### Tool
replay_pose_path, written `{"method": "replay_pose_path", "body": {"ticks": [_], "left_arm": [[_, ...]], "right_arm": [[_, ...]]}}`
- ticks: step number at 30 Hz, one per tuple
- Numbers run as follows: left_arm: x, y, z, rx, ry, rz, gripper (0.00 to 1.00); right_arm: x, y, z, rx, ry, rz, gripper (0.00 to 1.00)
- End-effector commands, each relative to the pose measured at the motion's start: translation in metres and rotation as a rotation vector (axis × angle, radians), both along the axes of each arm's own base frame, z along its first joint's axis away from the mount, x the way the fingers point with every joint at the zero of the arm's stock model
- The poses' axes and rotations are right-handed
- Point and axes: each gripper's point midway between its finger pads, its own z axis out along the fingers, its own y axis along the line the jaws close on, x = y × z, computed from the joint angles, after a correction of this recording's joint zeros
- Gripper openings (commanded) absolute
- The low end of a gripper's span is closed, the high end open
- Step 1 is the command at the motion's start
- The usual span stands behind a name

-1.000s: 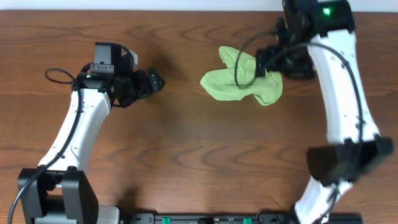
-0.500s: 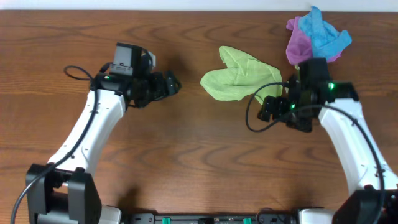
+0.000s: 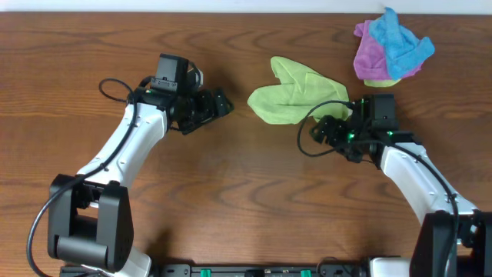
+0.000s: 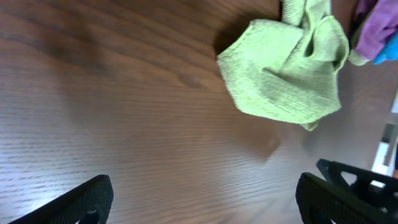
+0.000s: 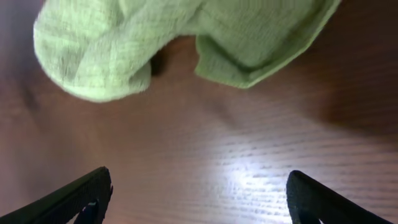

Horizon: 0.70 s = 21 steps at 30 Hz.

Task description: Fold the cloth

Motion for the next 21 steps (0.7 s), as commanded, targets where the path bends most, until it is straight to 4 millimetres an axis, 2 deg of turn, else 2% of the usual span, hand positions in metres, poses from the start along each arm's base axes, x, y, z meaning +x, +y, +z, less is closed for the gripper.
{"method": "replay_pose_path", "body": {"ticks": [1,7,15,21], "left_arm": [[-0.002,-0.007,-0.001,-0.031,0.014,-0.018,0.96],[-0.003,-0.009,0.000,-0.043,0.017,-0.025,0.95],[-0.004,-0.009,0.000,-0.042,0.017,-0.024,0.95],[-0.003,-0.009,0.000,-0.042,0.017,-0.024,0.95]], "right_arm": [[0.004,-0.017,-0.010,-0.047,0.025,-0.119,0.87],[0.015,-0.026,-0.020,-0.070,0.025,-0.209,0.84],[0.027,-0.027,-0.041,-0.038,0.048,-0.287,0.83],[0.036,-0.028,-0.047,-0.029,0.031,-0.318,0.79]]}}
